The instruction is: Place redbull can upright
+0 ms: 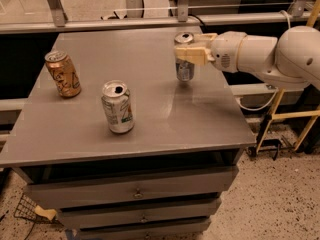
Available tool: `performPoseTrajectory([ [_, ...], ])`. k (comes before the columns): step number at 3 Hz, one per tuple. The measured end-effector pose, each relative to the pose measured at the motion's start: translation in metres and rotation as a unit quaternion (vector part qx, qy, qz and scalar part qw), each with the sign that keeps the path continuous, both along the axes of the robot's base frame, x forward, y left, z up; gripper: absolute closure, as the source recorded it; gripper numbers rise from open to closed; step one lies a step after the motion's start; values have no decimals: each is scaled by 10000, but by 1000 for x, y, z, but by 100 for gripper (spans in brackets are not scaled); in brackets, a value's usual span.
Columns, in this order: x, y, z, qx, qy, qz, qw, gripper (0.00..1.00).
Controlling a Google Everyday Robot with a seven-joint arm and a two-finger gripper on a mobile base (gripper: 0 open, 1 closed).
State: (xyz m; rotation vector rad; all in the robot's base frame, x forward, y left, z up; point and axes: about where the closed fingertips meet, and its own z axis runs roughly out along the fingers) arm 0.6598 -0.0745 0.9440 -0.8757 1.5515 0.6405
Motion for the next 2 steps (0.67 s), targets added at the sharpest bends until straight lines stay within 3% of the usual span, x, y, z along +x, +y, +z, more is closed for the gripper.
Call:
performPoseTrajectory([
  [1, 6, -6, -20, 380, 274, -75, 9989, 100],
  [2, 8, -10, -32, 594, 387, -127, 9974, 100],
])
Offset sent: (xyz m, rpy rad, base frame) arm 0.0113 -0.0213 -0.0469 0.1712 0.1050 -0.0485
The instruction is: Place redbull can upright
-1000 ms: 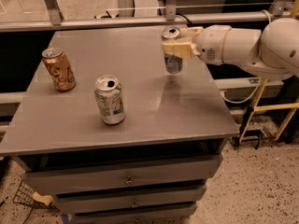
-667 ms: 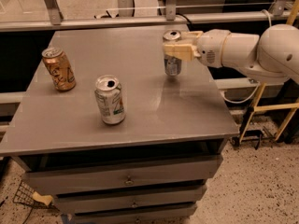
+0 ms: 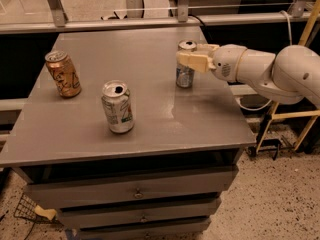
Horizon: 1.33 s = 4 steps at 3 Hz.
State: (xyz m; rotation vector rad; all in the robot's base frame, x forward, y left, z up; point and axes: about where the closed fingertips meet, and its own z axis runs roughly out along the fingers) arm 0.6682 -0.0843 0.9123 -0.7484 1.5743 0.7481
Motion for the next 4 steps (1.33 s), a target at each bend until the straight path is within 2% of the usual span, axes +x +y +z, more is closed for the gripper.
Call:
performPoseTrajectory([
  [1, 0, 3, 0, 4, 1, 20, 10000, 84],
  [2, 0, 7, 0, 4, 0, 51, 10000, 53],
  [4, -1, 12, 1, 7, -1, 91, 10000, 6],
])
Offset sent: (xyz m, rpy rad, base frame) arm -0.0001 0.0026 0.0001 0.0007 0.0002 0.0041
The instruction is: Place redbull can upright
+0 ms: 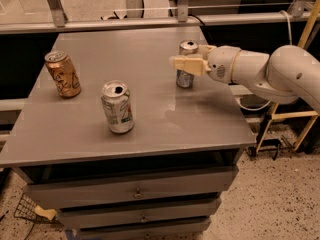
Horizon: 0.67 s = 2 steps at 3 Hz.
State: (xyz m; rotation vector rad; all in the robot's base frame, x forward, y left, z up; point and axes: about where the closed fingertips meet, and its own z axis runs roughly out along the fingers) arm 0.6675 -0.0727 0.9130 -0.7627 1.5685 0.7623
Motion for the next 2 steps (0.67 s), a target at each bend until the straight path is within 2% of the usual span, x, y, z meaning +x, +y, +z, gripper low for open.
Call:
performPoseTrajectory([
  [1, 0, 2, 0, 1, 0, 17, 10000, 0],
  [2, 0, 2, 0, 1, 0, 18, 10000, 0],
])
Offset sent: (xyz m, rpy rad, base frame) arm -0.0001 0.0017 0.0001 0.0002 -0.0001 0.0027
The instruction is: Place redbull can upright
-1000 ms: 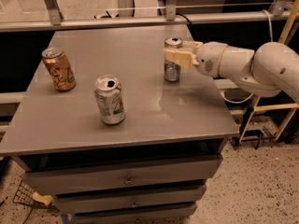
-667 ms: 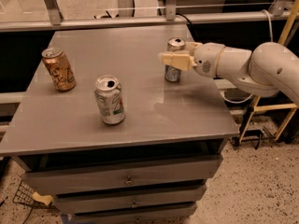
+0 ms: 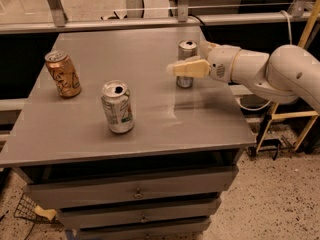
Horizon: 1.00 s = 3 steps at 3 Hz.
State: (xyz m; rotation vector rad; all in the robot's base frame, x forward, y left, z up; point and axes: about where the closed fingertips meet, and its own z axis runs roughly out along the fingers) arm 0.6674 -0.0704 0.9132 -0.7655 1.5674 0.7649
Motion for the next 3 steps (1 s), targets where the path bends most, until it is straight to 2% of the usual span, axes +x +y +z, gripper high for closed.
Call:
performPoseTrajectory([
  [1, -3, -35, 14, -322, -100, -479, 9983, 0],
  [2, -7, -72, 24, -583, -124, -915, 9940, 0],
  [3, -9, -128, 25, -487, -87, -1403, 9889, 0],
])
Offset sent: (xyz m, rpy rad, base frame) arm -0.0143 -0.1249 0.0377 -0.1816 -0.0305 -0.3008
